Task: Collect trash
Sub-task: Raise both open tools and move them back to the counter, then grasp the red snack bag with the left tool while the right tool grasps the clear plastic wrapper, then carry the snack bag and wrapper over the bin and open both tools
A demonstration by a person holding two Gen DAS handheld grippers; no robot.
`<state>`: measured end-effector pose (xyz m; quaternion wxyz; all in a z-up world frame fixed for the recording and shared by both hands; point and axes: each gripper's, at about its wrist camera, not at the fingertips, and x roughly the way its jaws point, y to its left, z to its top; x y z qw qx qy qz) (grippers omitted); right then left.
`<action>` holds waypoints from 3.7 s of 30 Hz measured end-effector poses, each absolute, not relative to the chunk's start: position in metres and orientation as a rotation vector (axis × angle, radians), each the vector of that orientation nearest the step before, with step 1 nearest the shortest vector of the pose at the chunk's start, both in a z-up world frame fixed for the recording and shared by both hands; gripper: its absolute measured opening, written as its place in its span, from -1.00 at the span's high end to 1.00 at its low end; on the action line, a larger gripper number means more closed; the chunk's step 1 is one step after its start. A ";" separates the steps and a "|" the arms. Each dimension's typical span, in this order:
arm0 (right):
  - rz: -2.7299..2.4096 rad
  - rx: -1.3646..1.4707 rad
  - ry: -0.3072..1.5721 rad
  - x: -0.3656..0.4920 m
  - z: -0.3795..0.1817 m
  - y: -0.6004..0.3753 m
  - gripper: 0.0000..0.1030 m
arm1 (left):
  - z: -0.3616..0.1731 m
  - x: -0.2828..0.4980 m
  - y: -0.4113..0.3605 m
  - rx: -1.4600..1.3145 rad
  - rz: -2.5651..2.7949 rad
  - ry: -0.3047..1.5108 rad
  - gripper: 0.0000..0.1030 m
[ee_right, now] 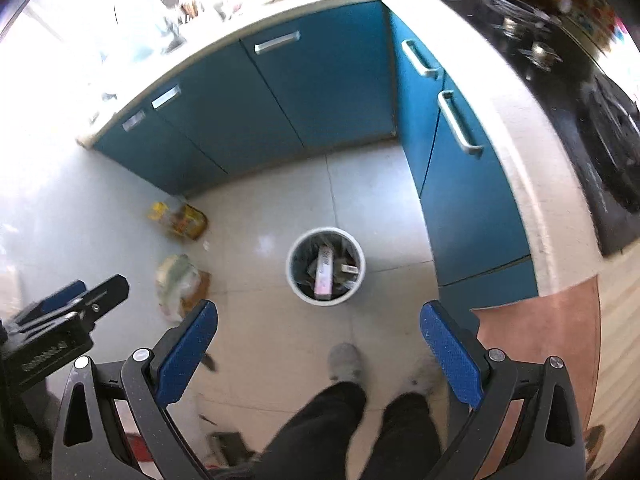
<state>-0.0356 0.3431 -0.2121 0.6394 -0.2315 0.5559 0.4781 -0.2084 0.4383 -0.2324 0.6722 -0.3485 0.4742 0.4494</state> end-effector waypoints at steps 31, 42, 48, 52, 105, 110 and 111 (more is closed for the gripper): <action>0.382 0.229 1.314 0.445 -0.278 -0.139 0.04 | -0.326 0.413 0.128 -0.410 0.099 1.416 -0.64; 0.484 0.253 1.285 0.455 -0.295 -0.133 0.91 | -0.313 0.431 0.089 -0.392 0.122 1.397 0.86; 0.459 0.207 1.237 0.435 -0.263 -0.135 0.94 | -0.260 0.379 0.103 -0.377 0.161 1.259 0.90; 0.497 0.152 1.200 0.400 -0.227 -0.120 0.94 | -0.211 0.314 0.140 -0.355 0.210 1.148 0.90; 0.872 -0.714 1.873 -0.032 -0.885 0.483 -0.39 | -0.788 -0.185 0.627 -0.977 0.857 1.534 -0.64; 0.867 -0.783 1.722 -0.026 -0.842 0.486 -0.99 | -0.758 -0.195 0.623 -0.910 0.917 1.495 -0.66; 0.862 -0.811 1.674 -0.027 -0.829 0.487 -1.00 | -0.751 -0.196 0.620 -0.893 0.922 1.482 -0.74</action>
